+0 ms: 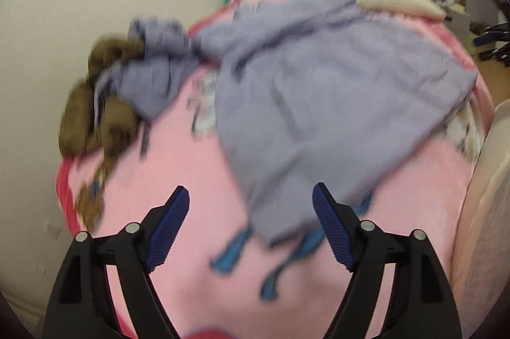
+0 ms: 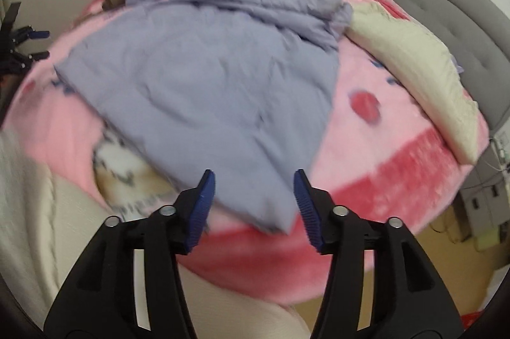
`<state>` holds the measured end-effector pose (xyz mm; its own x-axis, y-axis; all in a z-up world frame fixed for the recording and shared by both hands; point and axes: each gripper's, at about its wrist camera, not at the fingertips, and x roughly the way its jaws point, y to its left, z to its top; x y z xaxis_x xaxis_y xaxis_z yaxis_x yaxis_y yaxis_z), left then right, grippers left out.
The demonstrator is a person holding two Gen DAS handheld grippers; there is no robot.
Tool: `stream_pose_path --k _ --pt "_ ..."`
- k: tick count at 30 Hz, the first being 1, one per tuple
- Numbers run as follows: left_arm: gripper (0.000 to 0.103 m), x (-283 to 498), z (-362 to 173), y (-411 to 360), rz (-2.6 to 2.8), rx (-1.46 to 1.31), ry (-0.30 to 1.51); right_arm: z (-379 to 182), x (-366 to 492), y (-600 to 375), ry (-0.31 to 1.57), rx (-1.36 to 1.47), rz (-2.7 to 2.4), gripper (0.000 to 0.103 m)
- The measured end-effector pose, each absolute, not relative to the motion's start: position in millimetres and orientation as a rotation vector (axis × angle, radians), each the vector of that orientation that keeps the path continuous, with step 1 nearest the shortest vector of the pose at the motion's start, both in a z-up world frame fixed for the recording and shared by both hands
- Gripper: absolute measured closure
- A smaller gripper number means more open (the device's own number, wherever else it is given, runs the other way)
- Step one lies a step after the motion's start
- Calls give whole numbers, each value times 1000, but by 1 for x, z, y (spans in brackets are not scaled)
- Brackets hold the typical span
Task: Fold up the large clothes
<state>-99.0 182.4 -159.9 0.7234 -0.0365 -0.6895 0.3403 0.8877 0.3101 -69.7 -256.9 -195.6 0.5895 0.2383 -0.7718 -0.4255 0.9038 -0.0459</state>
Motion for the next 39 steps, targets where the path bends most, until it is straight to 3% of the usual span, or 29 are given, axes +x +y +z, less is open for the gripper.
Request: stream_pose_path --k 6,9,19,26,29,32,39 --pt "20 -44 -178 124 -295 464 761 -219 -22 -229 900 -283 338 48" --pt "20 -21 -203 117 -324 431 860 -239 -6 -232 972 -261 307 33" --pt "19 -14 -236 133 -360 314 976 -287 9 -280 1111 -56 230 32" --pt "18 -14 -233 131 -341 329 968 -280 11 -273 1102 -116 225 30" --pt "16 -21 -223 133 -319 331 950 -255 -3 -268 1003 -145 232 29" --pt "5 -39 -201 140 -274 285 878 -229 -26 -262 857 -101 277 13" --pt "5 -58 -215 146 -238 229 924 -237 -37 -209 908 -168 390 17"
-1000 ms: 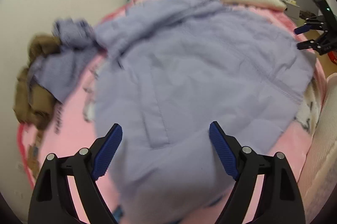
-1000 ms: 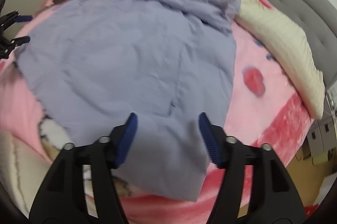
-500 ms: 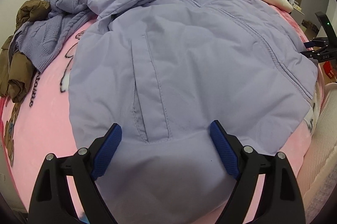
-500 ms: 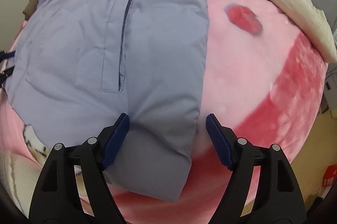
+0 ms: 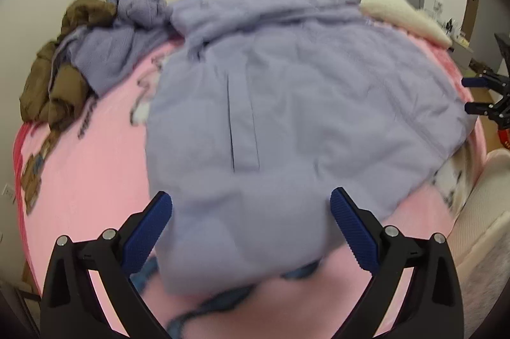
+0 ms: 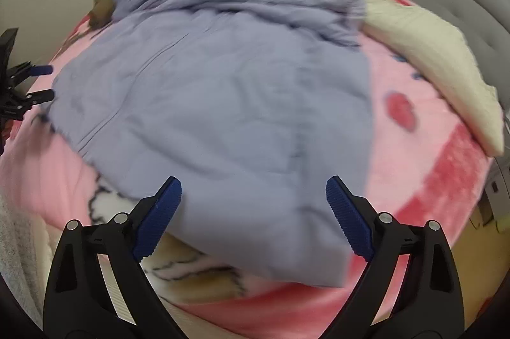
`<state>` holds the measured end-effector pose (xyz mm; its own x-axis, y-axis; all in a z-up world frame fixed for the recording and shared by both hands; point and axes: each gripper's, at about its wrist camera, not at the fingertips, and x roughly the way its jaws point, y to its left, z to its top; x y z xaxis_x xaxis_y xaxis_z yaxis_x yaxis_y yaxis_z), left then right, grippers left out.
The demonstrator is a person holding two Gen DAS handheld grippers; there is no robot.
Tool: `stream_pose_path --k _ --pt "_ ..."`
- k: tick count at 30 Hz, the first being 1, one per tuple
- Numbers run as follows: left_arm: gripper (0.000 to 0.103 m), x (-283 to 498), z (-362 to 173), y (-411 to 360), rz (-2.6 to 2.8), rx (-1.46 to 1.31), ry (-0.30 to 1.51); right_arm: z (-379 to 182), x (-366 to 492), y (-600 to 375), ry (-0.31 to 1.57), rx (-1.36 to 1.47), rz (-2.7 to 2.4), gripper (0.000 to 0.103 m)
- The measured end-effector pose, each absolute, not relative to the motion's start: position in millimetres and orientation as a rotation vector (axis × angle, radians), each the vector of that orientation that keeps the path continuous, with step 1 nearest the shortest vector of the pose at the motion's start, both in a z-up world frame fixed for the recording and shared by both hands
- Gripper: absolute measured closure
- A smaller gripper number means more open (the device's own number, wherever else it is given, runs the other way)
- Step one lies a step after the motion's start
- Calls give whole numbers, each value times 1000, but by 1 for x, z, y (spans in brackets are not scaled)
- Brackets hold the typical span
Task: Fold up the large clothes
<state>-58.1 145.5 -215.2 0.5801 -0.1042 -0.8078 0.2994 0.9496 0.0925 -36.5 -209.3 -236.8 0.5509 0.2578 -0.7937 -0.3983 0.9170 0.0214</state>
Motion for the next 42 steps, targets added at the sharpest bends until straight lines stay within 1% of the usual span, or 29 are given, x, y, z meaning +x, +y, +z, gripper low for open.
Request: stream_pose_path --k 3,7,14,16,20,22,24,27,29,30,32,33,35,37,40,42 --pt "5 -62 -229 151 -232 180 952 -254 -27 -199 976 -183 399 22" --pt "5 -58 -242 161 -243 91 995 -269 -17 -203 1079 -125 405 22" --pt "4 -53 -253 155 -268 140 1003 -282 -7 -200 1133 -157 399 18" --pt "4 -54 -248 155 -265 147 995 -276 -5 -203 1143 -144 391 12" --pt "4 -76 -232 162 -266 191 926 -256 -12 -215 1128 -103 361 12" --pt "4 -90 -232 168 -225 257 899 -249 -19 -221 1112 -175 303 8" --pt "5 -101 -235 173 -204 325 905 -246 -30 -228 1087 -283 240 8" --pt "4 -110 -240 168 -210 494 876 -249 -62 -234 981 -572 204 8" --pt "4 -110 -244 164 -246 572 878 -254 -76 -237 958 -680 247 8" --pt "4 -106 -245 163 -270 568 895 -258 -80 -239 969 -696 272 8" --pt "5 -98 -245 166 -310 502 935 -261 -79 -250 1023 -579 332 8" --pt "5 -91 -243 170 -335 432 959 -261 -75 -261 1068 -452 362 8" --pt "5 -84 -241 176 -345 348 979 -260 -64 -273 1108 -296 359 8" --pt "5 -75 -238 186 -354 238 997 -259 -53 -296 1132 -100 338 9" --pt "5 -71 -234 198 -379 113 1028 -258 -41 -323 1143 131 330 9" --pt "5 -69 -232 210 -402 -17 1048 -259 -35 -337 1142 247 322 10"
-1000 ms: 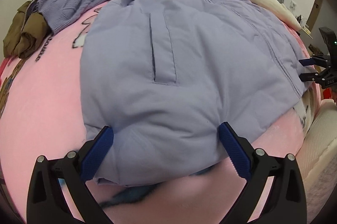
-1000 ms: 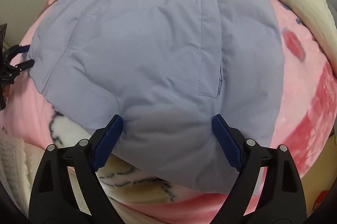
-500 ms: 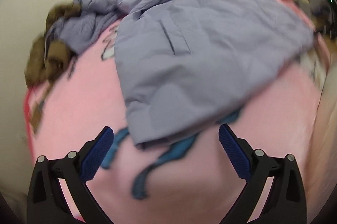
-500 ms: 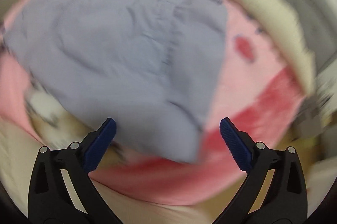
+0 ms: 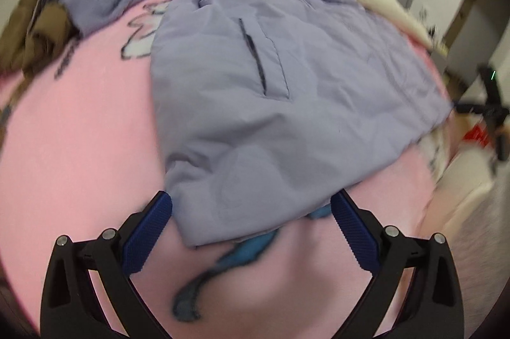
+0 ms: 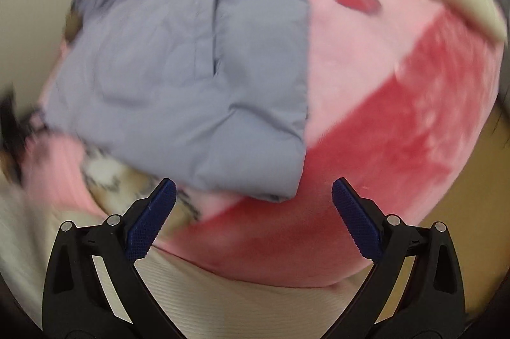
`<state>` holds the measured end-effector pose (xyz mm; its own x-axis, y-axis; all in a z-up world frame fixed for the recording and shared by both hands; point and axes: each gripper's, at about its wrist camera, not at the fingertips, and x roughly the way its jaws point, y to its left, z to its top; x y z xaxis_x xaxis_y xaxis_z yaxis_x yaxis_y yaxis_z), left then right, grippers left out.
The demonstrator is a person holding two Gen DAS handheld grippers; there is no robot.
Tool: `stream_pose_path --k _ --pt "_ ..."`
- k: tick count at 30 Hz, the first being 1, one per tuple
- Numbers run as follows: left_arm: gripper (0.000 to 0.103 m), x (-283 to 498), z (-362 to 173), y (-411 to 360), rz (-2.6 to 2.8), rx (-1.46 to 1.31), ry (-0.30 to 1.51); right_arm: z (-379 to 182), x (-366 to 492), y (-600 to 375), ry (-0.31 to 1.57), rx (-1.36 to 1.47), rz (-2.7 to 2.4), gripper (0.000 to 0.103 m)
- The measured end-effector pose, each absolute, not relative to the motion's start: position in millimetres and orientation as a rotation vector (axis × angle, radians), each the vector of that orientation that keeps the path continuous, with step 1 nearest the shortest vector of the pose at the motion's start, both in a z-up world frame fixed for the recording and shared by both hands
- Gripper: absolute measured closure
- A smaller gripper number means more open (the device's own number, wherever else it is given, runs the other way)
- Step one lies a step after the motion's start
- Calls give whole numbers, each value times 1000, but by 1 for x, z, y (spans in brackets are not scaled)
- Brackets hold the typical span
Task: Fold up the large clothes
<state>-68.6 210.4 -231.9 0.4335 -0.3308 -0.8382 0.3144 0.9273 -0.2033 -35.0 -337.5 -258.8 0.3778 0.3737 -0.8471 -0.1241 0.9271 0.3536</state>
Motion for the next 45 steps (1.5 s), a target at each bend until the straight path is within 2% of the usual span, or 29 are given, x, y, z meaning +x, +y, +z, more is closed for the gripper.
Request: stream_pose_path --k 2,6,11,20,27,29,31,34,36,38,39,42,44,45 --pt "5 -65 -233 223 -416 -151 1073 -263 -30 -352 1161 386 330 10" --pt "5 -59 -240 259 -439 -529 1078 -274 -29 -363 1146 633 372 20" --pt "5 -53 -265 279 -447 -832 1088 -294 -22 -364 1168 821 371 20" --pt "5 -36 -258 260 -422 -744 1173 -299 -11 -353 1180 877 365 17" --pt "6 -25 -252 210 -238 -445 1255 -290 5 -323 1276 679 337 17" --pt "9 -20 -253 208 -205 -455 1269 -289 5 -318 1291 633 329 23" --pt "16 -19 -252 207 -189 -467 1265 -288 4 -319 1287 630 312 41" --pt "28 -18 -251 203 -197 -453 1264 -286 -2 -322 1269 656 328 57" --pt "29 -24 -252 205 -206 -438 1265 -287 -3 -321 1264 636 331 55" --pt "29 -25 -251 208 -207 -442 1267 -289 -3 -320 1269 631 330 47" --pt "29 -25 -250 207 -213 -440 1264 -290 -2 -319 1270 640 343 39" --pt "17 -23 -257 206 -249 -444 1254 -293 0 -307 1271 575 351 31" --pt "12 -23 -260 205 -255 -448 1240 -293 2 -301 1268 549 335 31" --pt "12 -22 -260 202 -244 -440 1243 -292 3 -299 1269 533 328 34"
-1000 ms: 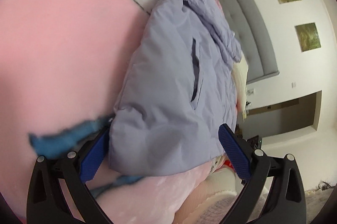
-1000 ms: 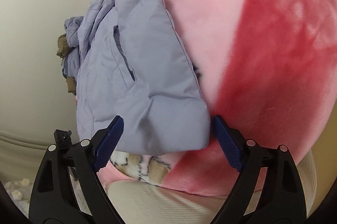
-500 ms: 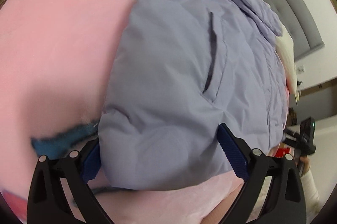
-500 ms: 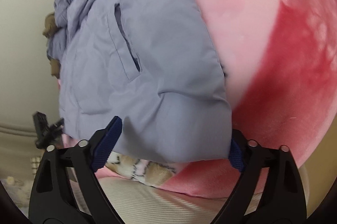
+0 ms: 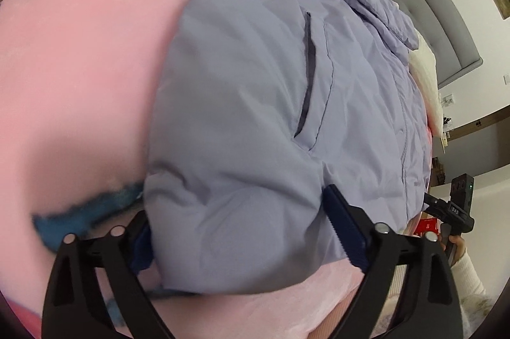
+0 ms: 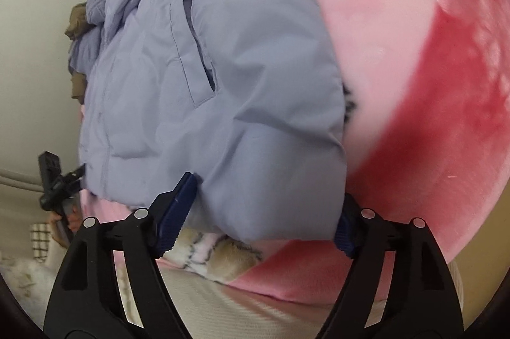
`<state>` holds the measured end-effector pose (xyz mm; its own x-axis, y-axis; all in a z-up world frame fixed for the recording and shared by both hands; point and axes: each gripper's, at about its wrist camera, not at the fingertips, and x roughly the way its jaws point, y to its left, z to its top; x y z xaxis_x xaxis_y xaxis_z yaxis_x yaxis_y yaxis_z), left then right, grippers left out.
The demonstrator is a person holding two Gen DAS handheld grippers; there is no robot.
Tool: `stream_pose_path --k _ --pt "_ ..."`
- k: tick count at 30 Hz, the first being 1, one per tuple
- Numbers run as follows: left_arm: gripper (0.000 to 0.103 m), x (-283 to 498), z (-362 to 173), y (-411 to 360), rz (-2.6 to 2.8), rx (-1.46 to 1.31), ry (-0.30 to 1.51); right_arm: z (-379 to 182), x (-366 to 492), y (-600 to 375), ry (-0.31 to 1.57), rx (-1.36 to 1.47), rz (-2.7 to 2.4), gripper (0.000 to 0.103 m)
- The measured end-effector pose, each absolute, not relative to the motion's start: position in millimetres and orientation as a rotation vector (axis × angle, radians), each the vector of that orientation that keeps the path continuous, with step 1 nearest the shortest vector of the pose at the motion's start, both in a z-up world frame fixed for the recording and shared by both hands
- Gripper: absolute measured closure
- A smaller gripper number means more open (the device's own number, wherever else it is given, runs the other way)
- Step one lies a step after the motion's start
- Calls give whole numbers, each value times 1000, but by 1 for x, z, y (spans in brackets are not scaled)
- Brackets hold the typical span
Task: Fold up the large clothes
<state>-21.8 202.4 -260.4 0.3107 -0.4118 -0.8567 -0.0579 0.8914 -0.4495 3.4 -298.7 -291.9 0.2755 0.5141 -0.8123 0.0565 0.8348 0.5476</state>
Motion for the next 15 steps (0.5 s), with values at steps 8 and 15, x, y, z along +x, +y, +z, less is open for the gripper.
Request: stream_pose_path --k 8,15 --pt "52 -19 -252 185 -207 -428 1226 -279 6 -292 1253 518 319 77" --pt "69 -25 -242 185 -202 -438 1199 -252 -4 -288 1211 448 332 83"
